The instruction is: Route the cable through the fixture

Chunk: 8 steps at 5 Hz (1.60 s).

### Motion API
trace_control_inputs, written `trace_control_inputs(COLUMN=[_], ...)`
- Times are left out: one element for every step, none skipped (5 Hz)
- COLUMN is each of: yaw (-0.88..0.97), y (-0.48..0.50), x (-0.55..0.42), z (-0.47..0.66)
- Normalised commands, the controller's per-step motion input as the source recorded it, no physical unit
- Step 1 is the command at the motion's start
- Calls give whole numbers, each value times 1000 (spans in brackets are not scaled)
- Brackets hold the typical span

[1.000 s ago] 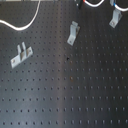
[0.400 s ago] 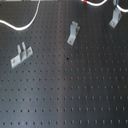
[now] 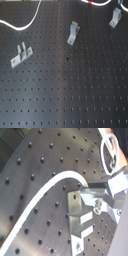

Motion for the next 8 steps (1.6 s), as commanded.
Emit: trace_control_inputs(yaw=[723,806,694,651,471,89,6,20], y=[-1,2,40,66,212,286,156,-70], x=[3,1,15,33,22,-143,-174,-59], z=[26,43,15,35,132,120,76,2])
